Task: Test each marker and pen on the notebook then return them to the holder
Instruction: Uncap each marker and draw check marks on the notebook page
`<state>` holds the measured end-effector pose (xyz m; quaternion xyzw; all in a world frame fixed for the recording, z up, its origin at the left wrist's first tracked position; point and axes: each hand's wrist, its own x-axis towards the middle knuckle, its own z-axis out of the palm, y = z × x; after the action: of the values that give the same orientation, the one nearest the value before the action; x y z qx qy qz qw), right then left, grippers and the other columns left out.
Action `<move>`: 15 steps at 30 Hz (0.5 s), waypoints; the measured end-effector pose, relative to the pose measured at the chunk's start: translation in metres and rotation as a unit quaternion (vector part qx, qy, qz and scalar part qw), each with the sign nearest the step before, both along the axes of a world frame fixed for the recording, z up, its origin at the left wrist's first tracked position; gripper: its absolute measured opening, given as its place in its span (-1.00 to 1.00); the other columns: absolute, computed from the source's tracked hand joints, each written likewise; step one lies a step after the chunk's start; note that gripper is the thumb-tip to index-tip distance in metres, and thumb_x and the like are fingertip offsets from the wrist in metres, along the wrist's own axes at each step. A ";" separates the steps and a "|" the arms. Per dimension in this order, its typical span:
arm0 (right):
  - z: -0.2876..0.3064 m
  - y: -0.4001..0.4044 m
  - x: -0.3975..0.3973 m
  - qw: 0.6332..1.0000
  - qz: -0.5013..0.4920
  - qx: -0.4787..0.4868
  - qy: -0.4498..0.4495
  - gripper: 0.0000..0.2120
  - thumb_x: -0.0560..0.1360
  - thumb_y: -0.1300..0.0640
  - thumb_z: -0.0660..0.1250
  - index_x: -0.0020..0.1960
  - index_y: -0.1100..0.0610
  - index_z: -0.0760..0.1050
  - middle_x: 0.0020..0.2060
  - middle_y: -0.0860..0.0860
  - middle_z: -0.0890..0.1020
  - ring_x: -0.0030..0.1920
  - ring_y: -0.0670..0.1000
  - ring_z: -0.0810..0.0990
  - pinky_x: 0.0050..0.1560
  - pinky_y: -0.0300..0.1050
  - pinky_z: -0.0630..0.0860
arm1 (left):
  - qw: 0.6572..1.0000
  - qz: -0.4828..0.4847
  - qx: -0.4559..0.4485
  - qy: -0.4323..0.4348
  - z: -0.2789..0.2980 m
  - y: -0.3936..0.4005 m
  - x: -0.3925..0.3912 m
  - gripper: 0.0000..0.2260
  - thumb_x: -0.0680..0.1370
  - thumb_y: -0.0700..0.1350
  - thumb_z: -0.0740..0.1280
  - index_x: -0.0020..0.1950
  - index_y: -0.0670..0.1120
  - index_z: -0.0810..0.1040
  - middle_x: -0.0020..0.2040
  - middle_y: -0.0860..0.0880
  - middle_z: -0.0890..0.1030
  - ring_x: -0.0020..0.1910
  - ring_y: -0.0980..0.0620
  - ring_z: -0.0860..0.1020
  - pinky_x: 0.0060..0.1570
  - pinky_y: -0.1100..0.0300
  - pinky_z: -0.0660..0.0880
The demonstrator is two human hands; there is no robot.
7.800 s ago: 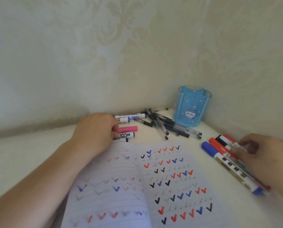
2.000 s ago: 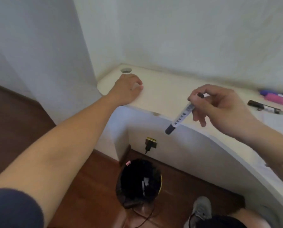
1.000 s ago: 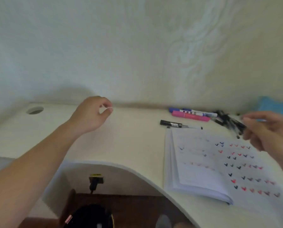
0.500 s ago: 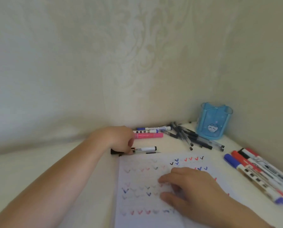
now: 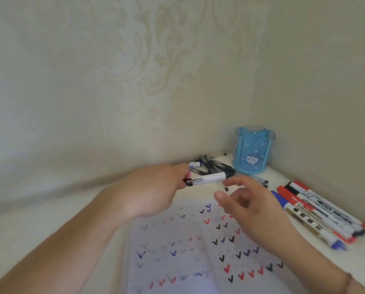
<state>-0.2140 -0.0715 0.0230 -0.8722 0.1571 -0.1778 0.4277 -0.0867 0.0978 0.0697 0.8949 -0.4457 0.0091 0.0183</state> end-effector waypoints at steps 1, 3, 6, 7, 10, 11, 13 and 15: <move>0.003 -0.001 0.000 0.998 -0.017 0.063 -0.016 -0.52 0.27 -0.38 0.27 0.06 -0.12 0.43 -0.34 -0.08 0.67 -0.45 -0.14 0.55 -0.42 -0.20 0.48 | 0.998 -0.029 -0.057 0.012 -0.005 -0.009 -0.012 -0.97 0.66 -0.09 0.12 0.08 0.03 0.30 -0.21 0.07 0.46 -0.25 0.02 0.48 -0.22 0.01 0.48; 0.005 -0.006 0.000 0.971 -0.030 0.230 -0.052 -0.52 0.31 -0.25 0.36 0.00 0.11 0.46 -0.44 0.03 0.60 -0.48 -0.02 0.48 -0.48 -0.15 0.38 | 0.984 -0.086 -0.150 0.042 -0.019 -0.026 -0.031 -0.96 0.67 -0.05 0.12 0.09 0.06 0.27 -0.24 0.07 0.46 -0.30 0.09 0.46 -0.31 0.08 0.43; 0.005 -0.011 -0.002 0.923 -0.009 0.375 -0.081 -0.65 0.33 -0.09 0.44 -0.17 0.16 0.43 -0.50 0.06 0.41 -0.51 0.04 0.37 -0.50 -0.14 0.29 | 0.964 -0.155 -0.210 0.043 -0.047 -0.039 -0.039 -0.85 0.67 0.06 0.07 0.19 0.05 0.28 -0.19 0.13 0.43 -0.23 0.08 0.44 -0.24 0.13 0.37; 0.003 -0.011 -0.002 0.927 -0.001 0.366 -0.078 -0.70 0.35 -0.03 0.46 -0.22 0.14 0.42 -0.52 0.06 0.38 -0.52 0.04 0.35 -0.51 -0.16 0.28 | 0.961 -0.164 -0.219 0.040 -0.055 -0.039 -0.037 -0.81 0.66 0.10 0.05 0.17 0.05 0.30 -0.20 0.14 0.43 -0.22 0.08 0.43 -0.23 0.13 0.36; -0.002 -0.010 0.000 0.934 0.018 0.347 -0.087 -0.78 0.45 0.19 0.43 -0.26 0.19 0.40 -0.56 0.07 0.33 -0.51 0.03 0.26 -0.51 -0.16 0.21 | 0.948 -0.175 -0.259 0.055 -0.069 -0.034 -0.033 -0.79 0.64 0.18 0.05 -0.05 0.09 0.31 -0.36 0.17 0.35 -0.36 0.13 0.36 -0.36 0.20 0.26; -0.002 -0.009 0.001 0.931 0.023 0.350 -0.096 -0.78 0.46 0.23 0.41 -0.26 0.20 0.39 -0.57 0.05 0.31 -0.51 0.02 0.23 -0.49 -0.14 0.18 | 0.943 -0.170 -0.278 0.061 -0.071 -0.032 -0.033 -0.77 0.63 0.20 0.06 -0.08 0.09 0.33 -0.39 0.17 0.34 -0.39 0.13 0.36 -0.40 0.24 0.23; -0.002 -0.008 0.001 0.928 0.025 0.355 -0.111 -0.76 0.47 0.26 0.38 -0.30 0.18 0.38 -0.58 0.02 0.29 -0.52 0.01 0.21 -0.47 -0.13 0.15 | 0.937 -0.151 -0.307 0.065 -0.072 -0.031 -0.033 -0.69 0.60 0.25 0.07 -0.13 0.06 0.38 -0.43 0.16 0.34 -0.42 0.10 0.35 -0.43 0.26 0.23; -0.002 -0.008 0.000 0.927 0.035 0.356 -0.114 -0.74 0.48 0.24 0.37 -0.33 0.15 0.38 -0.59 0.02 0.28 -0.54 0.00 0.22 -0.48 -0.17 0.15 | 0.936 -0.147 -0.315 0.049 -0.071 -0.031 -0.035 -0.62 0.60 0.27 0.04 -0.12 0.02 0.42 -0.42 0.16 0.36 -0.43 0.11 0.34 -0.44 0.25 0.27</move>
<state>-0.2138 -0.0795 0.0205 -0.6418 0.1298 -0.1930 0.7308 -0.1213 0.0670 -0.0017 0.7671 -0.5454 0.1018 0.3222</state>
